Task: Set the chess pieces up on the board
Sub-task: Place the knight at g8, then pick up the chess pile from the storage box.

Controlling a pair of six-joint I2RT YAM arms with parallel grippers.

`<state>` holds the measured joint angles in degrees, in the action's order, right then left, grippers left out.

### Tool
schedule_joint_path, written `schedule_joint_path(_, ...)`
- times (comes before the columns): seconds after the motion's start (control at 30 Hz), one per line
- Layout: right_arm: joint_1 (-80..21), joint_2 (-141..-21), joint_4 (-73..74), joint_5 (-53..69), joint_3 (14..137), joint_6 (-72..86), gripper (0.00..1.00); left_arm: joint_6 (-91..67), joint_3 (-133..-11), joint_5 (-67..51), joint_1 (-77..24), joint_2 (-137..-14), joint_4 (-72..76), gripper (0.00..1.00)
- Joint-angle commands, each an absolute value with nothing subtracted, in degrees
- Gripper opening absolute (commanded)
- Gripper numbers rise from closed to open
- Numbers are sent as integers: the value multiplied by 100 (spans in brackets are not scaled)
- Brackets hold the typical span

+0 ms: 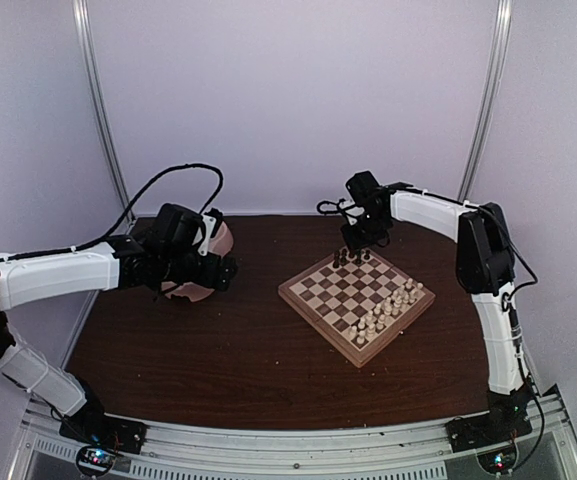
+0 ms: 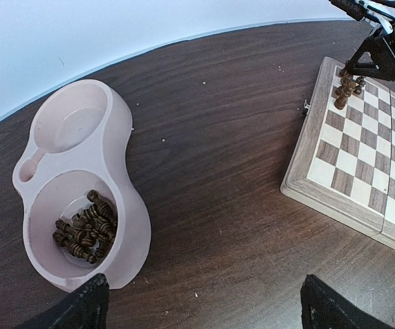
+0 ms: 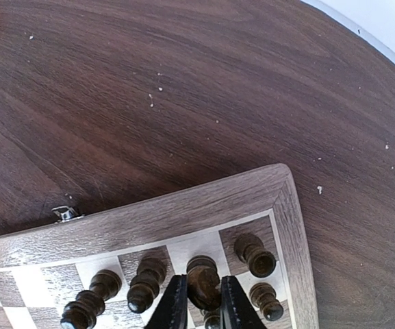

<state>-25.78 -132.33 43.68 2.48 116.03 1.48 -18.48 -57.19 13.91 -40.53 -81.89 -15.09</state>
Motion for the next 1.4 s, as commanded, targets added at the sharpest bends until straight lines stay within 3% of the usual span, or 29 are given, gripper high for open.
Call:
schedule_joint_path(0.0,-2532,-13349,4303,288,11751,168,16,-1772,-5897,1336,-4008,-8261,-1464,98)
schedule_joint_path(0.27,-2522,-13367,4272,379,11751,184,17,-1766,-5897,1345,-4008,-8279,-1459,98)
schedule_joint_path(0.5,-2515,-13368,4280,375,11769,178,32,-1758,-5897,1337,-4008,-8279,-1455,98)
schedule_joint_path(1.17,-2513,-13024,4629,332,12316,77,31,-1835,-5929,1344,-4000,-8309,-1507,98)
schedule_joint_path(1.37,-2780,-12049,4092,344,11241,-167,31,-2497,-6059,1183,-3529,-8444,-2067,92)
